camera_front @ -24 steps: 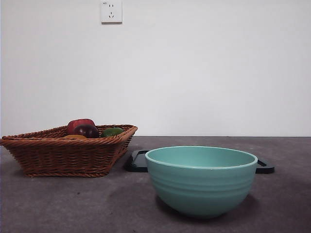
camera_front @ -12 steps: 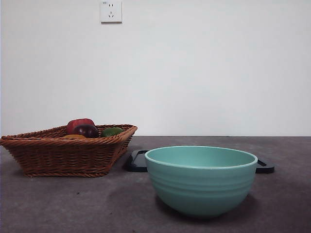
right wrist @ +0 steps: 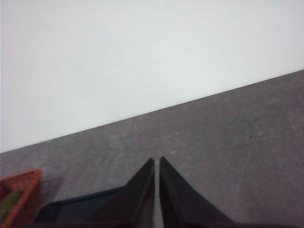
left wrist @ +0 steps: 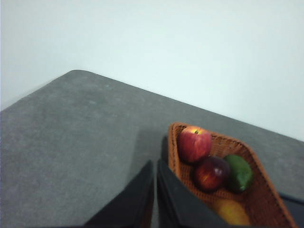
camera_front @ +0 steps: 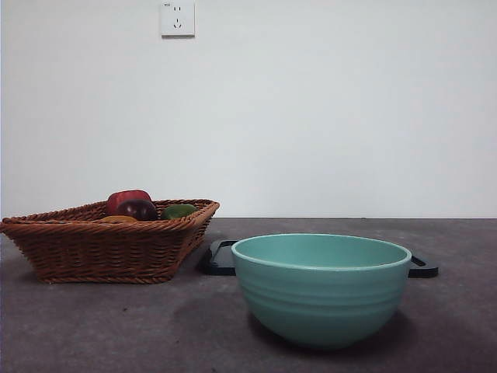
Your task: Pick up the wifruite, put it on the bowl, pick up the plate, put it on desk
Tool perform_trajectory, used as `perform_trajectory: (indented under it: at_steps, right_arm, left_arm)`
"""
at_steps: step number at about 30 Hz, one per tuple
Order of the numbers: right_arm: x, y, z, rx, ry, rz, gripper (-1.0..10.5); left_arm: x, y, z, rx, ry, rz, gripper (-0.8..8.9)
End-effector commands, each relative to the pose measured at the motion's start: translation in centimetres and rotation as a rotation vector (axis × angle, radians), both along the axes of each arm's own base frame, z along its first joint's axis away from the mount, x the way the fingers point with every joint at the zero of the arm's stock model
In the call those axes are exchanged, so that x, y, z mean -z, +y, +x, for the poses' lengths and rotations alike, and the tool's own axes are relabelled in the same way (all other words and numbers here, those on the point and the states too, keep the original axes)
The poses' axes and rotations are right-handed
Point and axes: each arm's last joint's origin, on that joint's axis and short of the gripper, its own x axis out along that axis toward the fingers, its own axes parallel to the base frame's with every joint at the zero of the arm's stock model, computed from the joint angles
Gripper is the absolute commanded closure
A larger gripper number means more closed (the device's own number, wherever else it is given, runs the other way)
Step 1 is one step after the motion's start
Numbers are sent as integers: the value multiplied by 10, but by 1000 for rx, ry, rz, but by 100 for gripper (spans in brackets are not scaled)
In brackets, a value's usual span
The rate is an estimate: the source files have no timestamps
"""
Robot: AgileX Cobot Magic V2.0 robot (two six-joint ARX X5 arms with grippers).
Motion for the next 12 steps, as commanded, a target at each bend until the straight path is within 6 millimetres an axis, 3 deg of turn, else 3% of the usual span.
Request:
perform_trajectory:
  at_steps: [1, 12]
  right_arm:
    - [-19, 1, -4, -24, 9, 25, 937]
    - [-56, 9, -14, -287, 219, 1, 937]
  left_arm:
    - [-20, 0, -4, 5, -34, -15, 804]
    - [-85, -8, -6, 232, -1, 6, 804]
